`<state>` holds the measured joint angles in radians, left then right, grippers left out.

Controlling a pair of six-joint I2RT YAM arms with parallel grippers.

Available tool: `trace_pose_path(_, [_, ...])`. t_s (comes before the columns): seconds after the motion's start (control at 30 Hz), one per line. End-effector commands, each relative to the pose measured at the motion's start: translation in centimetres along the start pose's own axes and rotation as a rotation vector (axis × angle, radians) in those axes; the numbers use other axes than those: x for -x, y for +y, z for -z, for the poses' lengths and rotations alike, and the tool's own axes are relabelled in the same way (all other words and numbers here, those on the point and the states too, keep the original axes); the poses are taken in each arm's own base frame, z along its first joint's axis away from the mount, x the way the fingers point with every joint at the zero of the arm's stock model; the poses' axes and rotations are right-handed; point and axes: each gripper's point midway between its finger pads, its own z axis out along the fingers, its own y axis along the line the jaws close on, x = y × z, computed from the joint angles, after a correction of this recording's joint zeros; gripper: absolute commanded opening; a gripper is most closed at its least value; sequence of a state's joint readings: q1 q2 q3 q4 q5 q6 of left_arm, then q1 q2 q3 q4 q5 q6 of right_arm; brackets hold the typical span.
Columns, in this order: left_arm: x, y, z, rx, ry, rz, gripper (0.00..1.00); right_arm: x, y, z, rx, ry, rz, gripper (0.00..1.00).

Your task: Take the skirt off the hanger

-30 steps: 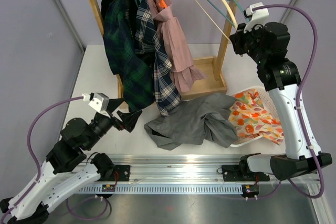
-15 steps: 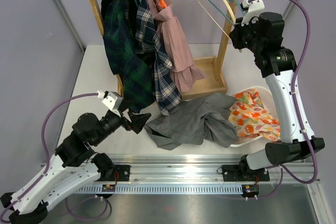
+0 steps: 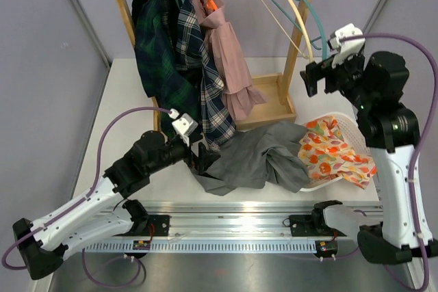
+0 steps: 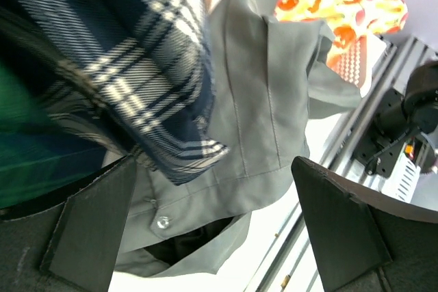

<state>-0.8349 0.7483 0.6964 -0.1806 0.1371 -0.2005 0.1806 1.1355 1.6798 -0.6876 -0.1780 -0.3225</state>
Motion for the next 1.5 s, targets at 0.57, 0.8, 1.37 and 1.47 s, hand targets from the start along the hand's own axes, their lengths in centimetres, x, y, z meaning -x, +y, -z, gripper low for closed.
trace_pose_path(0.57, [-1.0, -2.7, -2.3, -0.044, 0.050, -0.035, 0.99, -20.9, 16.1, 7.0, 1.022, 0.111, 0.475, 0.97])
trace_pose_path(0.8, [-1.5, -2.4, -1.8, -0.021, 0.044, -0.023, 0.99, -22.8, 16.8, 2.4, 0.969, 0.175, 0.485, 0.95])
trace_pose_path(1.37, [-0.5, -0.4, 1.6, 0.087, 0.003, -0.038, 0.99, -6.5, 13.3, 3.2, 0.456, -0.034, 0.071, 0.00])
trace_pose_path(1.47, [0.2, -0.2, 2.7, 0.101, -0.029, -0.051, 0.99, -2.4, 9.2, 4.6, 0.242, -0.085, -0.013, 0.00])
